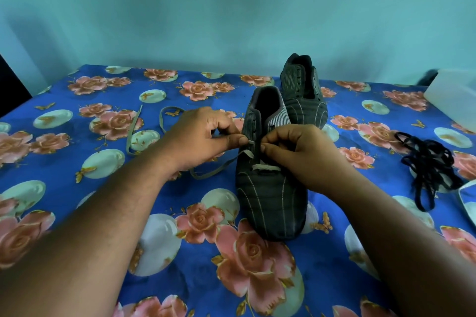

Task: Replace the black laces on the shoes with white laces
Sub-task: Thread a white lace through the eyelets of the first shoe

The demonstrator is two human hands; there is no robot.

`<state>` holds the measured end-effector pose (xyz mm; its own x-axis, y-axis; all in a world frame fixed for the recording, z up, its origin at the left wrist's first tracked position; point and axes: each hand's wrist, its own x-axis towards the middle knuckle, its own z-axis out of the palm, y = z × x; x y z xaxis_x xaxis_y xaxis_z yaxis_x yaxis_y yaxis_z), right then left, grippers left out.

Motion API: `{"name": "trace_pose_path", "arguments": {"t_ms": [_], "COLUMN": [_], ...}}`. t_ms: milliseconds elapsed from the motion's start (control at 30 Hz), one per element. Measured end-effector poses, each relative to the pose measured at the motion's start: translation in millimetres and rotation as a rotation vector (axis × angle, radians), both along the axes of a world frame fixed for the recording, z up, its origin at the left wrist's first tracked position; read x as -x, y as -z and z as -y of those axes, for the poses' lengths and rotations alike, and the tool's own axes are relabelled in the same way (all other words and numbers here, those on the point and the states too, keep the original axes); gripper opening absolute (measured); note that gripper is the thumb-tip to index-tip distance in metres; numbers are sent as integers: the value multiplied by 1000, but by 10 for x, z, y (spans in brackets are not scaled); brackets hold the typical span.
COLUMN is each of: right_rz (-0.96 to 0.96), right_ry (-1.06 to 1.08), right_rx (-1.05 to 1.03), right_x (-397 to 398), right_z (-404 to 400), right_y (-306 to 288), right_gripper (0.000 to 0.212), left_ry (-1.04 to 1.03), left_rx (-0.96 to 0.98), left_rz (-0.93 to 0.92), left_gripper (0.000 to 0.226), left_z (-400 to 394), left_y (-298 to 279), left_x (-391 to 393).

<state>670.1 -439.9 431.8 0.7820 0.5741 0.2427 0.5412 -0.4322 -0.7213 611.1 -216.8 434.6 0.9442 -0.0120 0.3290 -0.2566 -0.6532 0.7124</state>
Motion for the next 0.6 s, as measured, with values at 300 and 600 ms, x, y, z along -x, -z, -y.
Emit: {"name": "trace_pose_path", "arguments": {"t_ms": [300, 600], "right_rz": [-16, -178], "right_ry": [-46, -161], "right_rx": [-6, -66], "right_x": [-45, -65], "right_z": [26, 119], "right_y": [31, -10], "right_gripper": [14, 16], "left_ry": [102, 108], "left_rx": [94, 146], "left_rz": [-105, -110], "left_gripper": [28, 27], "left_z": [73, 47], "left_y": [77, 35], "left_x": [-63, -15]}}
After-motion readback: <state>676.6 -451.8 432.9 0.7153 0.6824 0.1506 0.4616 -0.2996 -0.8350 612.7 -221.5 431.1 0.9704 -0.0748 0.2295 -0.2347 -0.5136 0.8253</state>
